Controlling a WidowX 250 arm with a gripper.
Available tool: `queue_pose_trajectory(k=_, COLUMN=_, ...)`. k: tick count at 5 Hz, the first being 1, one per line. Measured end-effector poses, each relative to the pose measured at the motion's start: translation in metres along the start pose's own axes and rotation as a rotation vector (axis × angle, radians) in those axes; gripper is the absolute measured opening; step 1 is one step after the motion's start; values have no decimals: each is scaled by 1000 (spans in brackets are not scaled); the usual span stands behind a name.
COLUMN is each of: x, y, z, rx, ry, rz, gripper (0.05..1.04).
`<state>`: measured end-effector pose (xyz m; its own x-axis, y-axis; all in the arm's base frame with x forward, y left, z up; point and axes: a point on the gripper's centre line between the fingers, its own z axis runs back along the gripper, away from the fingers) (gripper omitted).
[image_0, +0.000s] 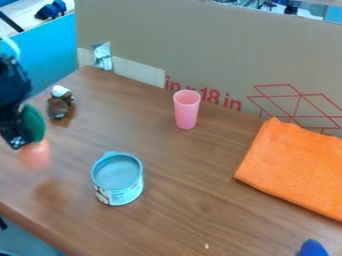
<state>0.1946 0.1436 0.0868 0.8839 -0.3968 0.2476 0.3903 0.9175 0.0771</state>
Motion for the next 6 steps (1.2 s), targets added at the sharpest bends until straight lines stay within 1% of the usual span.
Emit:
queue_pose_trajectory(k=1, x=-13, y=10, z=-7, rx=-3, ry=-15, rz=72, gripper=173)
queue_pose_trajectory(k=2, x=-18, y=16, z=-13, rx=10, ry=-9, rz=101, gripper=173)
queue_pose_trajectory(k=3, x=-26, y=13, z=-22, rx=9, ry=8, rz=136, gripper=172)
queue_pose_trajectory(k=4, x=-30, y=12, z=-25, rx=-5, ry=-14, rz=168, gripper=173)
queue_pose_trajectory(k=5, x=-31, y=11, z=-27, rx=-34, ry=-70, rz=192, gripper=223)
queue_pose_trajectory(k=6, x=-29, y=7, z=-28, rx=-59, ry=-64, rz=184, gripper=494)
